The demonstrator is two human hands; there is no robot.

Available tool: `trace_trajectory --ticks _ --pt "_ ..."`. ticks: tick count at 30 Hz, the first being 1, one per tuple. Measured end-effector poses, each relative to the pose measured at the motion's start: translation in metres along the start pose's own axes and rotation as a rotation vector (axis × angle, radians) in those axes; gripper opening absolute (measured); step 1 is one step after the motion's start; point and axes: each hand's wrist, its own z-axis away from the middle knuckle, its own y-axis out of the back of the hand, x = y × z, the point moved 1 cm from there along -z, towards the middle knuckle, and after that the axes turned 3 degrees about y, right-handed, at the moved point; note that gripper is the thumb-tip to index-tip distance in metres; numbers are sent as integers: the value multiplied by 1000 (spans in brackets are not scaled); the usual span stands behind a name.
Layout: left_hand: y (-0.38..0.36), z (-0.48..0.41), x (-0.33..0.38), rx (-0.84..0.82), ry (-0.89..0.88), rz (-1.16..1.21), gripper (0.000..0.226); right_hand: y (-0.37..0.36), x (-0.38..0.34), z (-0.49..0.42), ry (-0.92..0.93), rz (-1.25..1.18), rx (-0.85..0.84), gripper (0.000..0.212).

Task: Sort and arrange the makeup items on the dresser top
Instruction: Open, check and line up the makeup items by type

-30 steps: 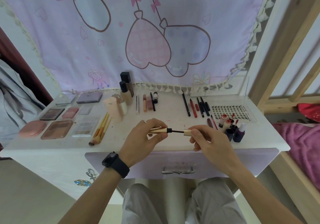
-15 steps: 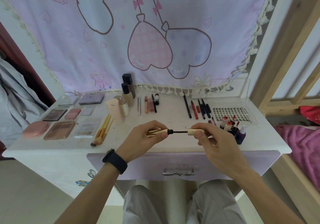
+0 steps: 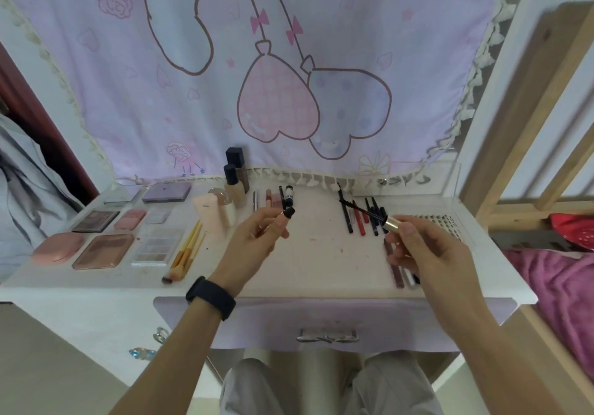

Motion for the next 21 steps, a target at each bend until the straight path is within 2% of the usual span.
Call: trace_trajectory --ticks 3,6,9,12,15,18,21 --pt "-16 -5 -10 47 129 291 19 -11 7 0 -228 -309 28 21" --pt "-30 -10 -15 42 261 577 23 -20 13 -3 -430 -604 19 17" --pt "-40 -15 -17 10 314 683 26 -26 21 -6 -549 -747 -10 13" --pt "-47 -24 -19 28 347 569 23 -31 32 -9 -594 -739 -23 17" --pt "-51 -40 -20 49 296 211 19 -37 44 -16 -610 -684 -6 29" --pt "-55 -62 -24 55 255 13 16 -46 53 -26 -589 -565 23 23" --pt "-62 -88 -28 37 264 -112 22 -54 59 -37 -485 -367 34 18"
